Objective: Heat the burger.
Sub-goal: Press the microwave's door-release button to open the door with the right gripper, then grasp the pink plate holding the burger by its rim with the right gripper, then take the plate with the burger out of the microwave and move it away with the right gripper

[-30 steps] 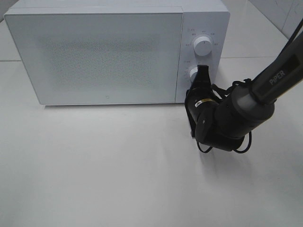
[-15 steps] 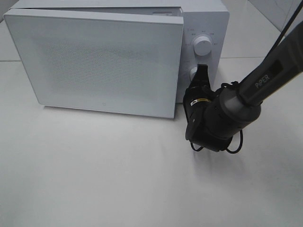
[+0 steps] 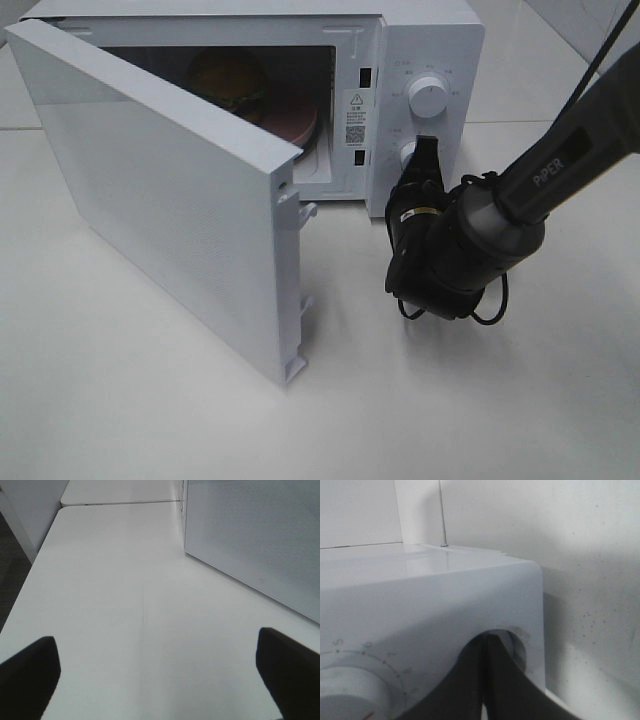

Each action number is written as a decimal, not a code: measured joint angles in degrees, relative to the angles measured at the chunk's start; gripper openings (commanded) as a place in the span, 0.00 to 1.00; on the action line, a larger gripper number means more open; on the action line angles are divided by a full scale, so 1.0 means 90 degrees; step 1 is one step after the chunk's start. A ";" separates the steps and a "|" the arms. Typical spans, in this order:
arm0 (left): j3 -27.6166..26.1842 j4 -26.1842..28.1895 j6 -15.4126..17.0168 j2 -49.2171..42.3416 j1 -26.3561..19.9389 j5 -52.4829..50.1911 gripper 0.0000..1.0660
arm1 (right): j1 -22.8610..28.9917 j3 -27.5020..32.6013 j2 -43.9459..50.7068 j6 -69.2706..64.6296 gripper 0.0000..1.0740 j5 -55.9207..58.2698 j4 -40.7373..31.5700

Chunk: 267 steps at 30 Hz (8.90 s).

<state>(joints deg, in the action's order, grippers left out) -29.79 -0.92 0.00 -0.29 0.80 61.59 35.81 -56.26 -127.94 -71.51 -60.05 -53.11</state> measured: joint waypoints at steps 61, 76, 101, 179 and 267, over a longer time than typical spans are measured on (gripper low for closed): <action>0.0000 0.0000 0.0000 0.0000 0.0000 0.0000 0.95 | -0.1229 0.0344 0.4157 0.9065 0.05 1.1262 0.4660; 0.0000 0.0000 0.0000 0.0000 0.0000 0.0000 0.95 | -0.1229 -0.0357 0.4157 1.5158 0.07 1.2026 0.4870; 0.0000 0.0000 0.0000 0.0000 0.0000 0.0000 0.95 | -0.0866 -0.0458 0.4157 1.5896 0.84 1.0937 0.5513; 0.0000 0.0000 0.0000 0.0000 0.0000 0.0000 0.95 | 0.0019 -0.4132 0.0497 1.5222 0.79 0.9155 0.6220; 0.0000 0.0000 0.0000 0.0000 0.0000 0.0000 0.95 | 0.0025 -0.4456 -0.0013 1.6813 0.00 0.9339 0.5500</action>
<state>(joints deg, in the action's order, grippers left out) -29.79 -0.92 0.00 -0.29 0.80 61.59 36.04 -96.37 -128.06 79.81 24.01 -3.61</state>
